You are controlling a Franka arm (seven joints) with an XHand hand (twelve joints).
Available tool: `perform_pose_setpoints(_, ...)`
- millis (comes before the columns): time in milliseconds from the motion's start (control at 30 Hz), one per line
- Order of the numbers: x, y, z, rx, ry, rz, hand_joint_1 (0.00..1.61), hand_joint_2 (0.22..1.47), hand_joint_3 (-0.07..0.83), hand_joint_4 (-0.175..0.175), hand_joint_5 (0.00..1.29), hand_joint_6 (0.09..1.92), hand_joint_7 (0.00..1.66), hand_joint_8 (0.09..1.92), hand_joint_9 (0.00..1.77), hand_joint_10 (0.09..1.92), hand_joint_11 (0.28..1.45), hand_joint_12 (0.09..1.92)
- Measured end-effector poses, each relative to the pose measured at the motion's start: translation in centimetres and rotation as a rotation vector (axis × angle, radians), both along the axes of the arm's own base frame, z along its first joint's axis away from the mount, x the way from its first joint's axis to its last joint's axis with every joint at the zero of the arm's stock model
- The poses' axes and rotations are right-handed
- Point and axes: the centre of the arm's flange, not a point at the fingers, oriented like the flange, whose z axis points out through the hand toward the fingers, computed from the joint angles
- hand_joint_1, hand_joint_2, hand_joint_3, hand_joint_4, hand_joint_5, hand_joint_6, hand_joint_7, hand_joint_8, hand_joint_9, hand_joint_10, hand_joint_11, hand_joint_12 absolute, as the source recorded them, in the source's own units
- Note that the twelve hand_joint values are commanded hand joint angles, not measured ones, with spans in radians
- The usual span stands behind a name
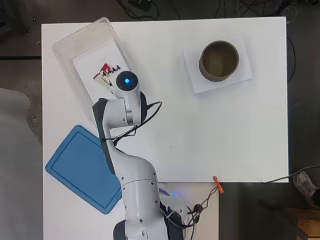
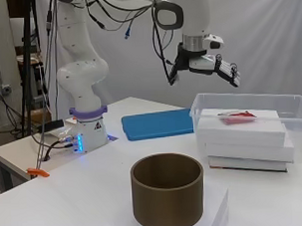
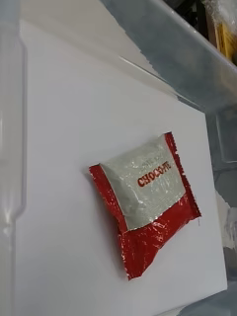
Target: Teleoperate dual arm-hand system to remove items from a box
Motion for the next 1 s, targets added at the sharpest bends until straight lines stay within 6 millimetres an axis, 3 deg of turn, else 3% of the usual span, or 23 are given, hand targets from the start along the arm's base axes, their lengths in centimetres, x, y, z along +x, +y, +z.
perform_pose_setpoints(100,1.6,0.3,-2.2,-0.009,-0.002,-0.003,0.26,0.95,0.008,0.038,0.41,0.09,0.47,0.09,0.53,0.09,0.54,0.09)
perform_pose_setpoints(300,3.1,1.2,-1.9,-0.037,-0.028,0.029,0.24,0.97,-0.003,0.058,0.48,0.09,0.6,0.09,0.65,0.09,0.62,0.09)
perform_pose_setpoints(467,4.7,2.5,-4.9,-0.096,-0.023,0.087,0.22,0.96,-0.006,0.059,0.49,0.09,0.55,0.09,0.6,0.09,0.6,0.09)
perform_pose_setpoints(567,5.0,4.6,-6.2,-0.124,-0.03,0.146,0.22,0.95,-0.004,0.059,0.49,0.09,0.55,0.09,0.6,0.09,0.6,0.09)
perform_pose_setpoints(800,5.6,4.8,-6.9,-0.145,-0.04,0.17,0.23,0.95,-0.003,0.05,0.47,0.09,0.53,0.09,0.58,0.09,0.6,0.09)
perform_pose_setpoints(933,5.5,6.6,-10.5,-0.183,0.008,0.23,0.21,0.94,-0.005,0.039,0.46,0.09,0.49,0.09,0.54,0.09,0.58,0.09)
perform_pose_setpoints(1000,5.7,6.9,-10.7,-0.187,0.006,0.24,0.21,0.94,-0.007,0.026,0.42,0.09,0.46,0.09,0.53,0.09,0.57,0.09)
